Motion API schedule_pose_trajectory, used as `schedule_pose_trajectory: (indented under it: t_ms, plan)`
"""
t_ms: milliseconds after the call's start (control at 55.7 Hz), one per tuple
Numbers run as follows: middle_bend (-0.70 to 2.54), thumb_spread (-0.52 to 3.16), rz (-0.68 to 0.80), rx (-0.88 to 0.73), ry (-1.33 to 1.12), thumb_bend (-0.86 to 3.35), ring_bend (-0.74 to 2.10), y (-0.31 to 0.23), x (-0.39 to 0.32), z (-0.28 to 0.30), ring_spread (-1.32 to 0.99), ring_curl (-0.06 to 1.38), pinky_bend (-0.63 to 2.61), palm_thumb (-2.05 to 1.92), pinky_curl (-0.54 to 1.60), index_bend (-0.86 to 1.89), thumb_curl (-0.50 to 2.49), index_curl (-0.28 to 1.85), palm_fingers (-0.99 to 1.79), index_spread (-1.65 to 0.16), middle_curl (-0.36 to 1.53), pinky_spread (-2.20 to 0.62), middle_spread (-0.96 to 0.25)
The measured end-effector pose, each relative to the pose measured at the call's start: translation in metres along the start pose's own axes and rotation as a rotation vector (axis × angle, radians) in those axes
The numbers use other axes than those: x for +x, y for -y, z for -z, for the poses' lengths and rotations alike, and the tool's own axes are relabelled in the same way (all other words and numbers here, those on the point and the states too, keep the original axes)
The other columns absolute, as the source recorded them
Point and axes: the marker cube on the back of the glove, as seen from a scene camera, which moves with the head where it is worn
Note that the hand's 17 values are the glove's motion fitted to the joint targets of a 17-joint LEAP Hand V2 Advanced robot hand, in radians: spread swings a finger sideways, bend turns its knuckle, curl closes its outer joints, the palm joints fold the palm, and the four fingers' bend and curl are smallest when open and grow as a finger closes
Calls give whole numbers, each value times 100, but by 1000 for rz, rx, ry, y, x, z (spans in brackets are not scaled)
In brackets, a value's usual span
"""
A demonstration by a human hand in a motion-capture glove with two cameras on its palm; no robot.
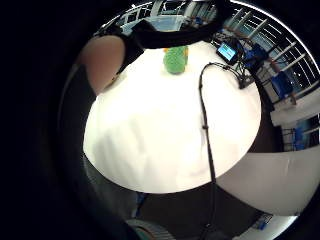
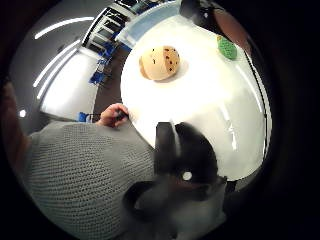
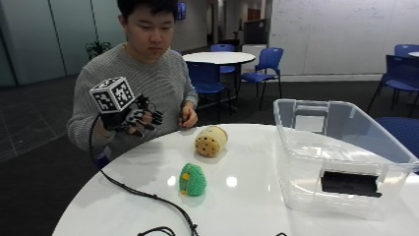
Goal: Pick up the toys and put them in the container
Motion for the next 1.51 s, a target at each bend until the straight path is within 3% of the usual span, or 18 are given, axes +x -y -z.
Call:
schedule_pose_trajectory:
  t_ms: [162, 395, 772, 898, 1042, 1131, 1508]
  plan:
    - [18, 100, -31, -17, -8, 6, 31, -2, 3, 0, -19, 9, 58, 5, 20, 17, 7, 10, 29, -28, 7, 0, -18]
    - [19, 132, -52, -29, -28, 4, 39, 2, 8, -1, -25, 14, 65, 2, 25, 17, 14, 16, 24, -35, 15, 0, -22]
    - [19, 142, -35, -5, -79, 0, 49, 46, 8, 4, -29, 19, 71, 2, 29, 17, 22, 23, 20, -38, 23, 0, -24]
    - [21, 144, -50, 22, -152, 0, 57, 103, 19, 17, -31, 21, 73, 2, 30, 14, 24, 23, 24, -38, 26, -1, -25]
    - [21, 145, -135, -40, -178, -1, 63, 189, 58, 23, -32, 23, 77, 2, 32, 14, 25, 23, 21, -38, 28, -2, -25]
    - [20, 145, -166, -75, -156, 0, 65, 215, 72, 19, -32, 24, 80, 3, 33, 14, 25, 23, 18, -38, 30, -2, -25]
    - [19, 143, -274, -398, -272, 0, 80, 211, 107, -63, -35, 29, 85, 10, 35, 13, 29, 24, 18, -38, 34, -4, -25]
